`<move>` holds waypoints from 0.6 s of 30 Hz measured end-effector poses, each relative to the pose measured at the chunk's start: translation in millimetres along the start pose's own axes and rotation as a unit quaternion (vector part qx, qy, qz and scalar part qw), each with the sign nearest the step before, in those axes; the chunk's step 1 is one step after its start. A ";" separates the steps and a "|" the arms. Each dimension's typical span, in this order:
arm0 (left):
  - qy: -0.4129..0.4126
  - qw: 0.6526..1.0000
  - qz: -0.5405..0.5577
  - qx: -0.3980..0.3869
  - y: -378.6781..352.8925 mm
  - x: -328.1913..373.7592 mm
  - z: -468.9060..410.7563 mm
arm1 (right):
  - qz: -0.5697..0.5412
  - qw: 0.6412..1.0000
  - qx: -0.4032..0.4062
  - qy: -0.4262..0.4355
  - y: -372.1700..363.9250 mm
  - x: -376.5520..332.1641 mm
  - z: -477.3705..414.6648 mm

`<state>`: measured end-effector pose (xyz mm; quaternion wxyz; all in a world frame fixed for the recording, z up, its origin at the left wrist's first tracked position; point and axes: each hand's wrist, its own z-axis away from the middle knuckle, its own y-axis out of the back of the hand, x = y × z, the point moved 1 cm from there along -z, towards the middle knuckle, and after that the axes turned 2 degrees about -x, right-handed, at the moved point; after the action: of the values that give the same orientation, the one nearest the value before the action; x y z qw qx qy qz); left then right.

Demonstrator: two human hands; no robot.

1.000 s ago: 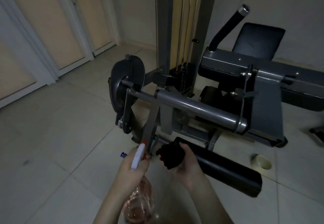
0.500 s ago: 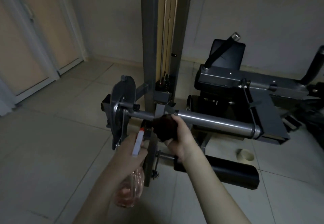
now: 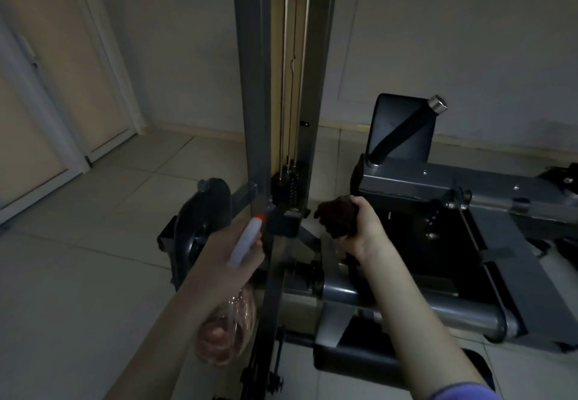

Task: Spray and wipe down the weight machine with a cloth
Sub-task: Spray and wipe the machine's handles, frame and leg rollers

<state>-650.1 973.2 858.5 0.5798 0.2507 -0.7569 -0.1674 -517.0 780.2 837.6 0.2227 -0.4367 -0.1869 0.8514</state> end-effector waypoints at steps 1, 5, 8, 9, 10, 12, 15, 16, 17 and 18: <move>0.005 1.000 0.010 -0.007 -2.4 -1.4 -8.9 | 0.009 1.000 0.009 0.002 1.7 -6.0 -10.8; 0.055 0.994 0.062 -0.075 -18.3 -15.3 -50.3 | 0.035 0.997 0.064 0.005 11.1 -14.7 -39.4; 0.114 0.974 0.145 -0.134 -32.3 -32.8 -79.4 | 0.052 0.993 0.110 0.010 16.8 -8.7 -57.0; 0.121 0.966 0.178 -0.146 -35.2 -35.7 -90.1 | 0.052 0.991 0.120 0.012 17.5 -8.7 -60.7; 0.119 0.960 0.200 -0.157 -38.3 -37.3 -100.3 | 0.050 0.990 0.127 0.018 15.3 -8.6 -60.6; 0.110 0.949 0.238 -0.175 -46.8 -49.4 -125.7 | 0.047 0.986 0.153 0.040 10.8 -7.8 -64.3; 0.107 0.934 0.276 -0.201 -54.0 -64.3 -156.3 | 0.049 0.979 0.193 0.052 4.7 -1.4 -68.7; 0.105 0.929 0.279 -0.219 -54.9 -69.0 -165.6 | 0.047 0.976 0.206 0.055 0.7 1.7 -70.4; 0.102 0.927 0.278 -0.232 -56.5 -72.1 -173.1 | 0.048 0.973 0.217 0.054 -1.3 4.7 -71.1; 0.096 0.922 0.285 -0.243 -58.3 -73.5 -179.3 | 0.046 0.972 0.223 0.053 -1.7 7.7 -71.3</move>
<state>-452.1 974.3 817.1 0.7157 -0.1092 -0.6736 -0.1488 -461.7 794.7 794.3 0.2842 -0.4287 0.0402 0.8566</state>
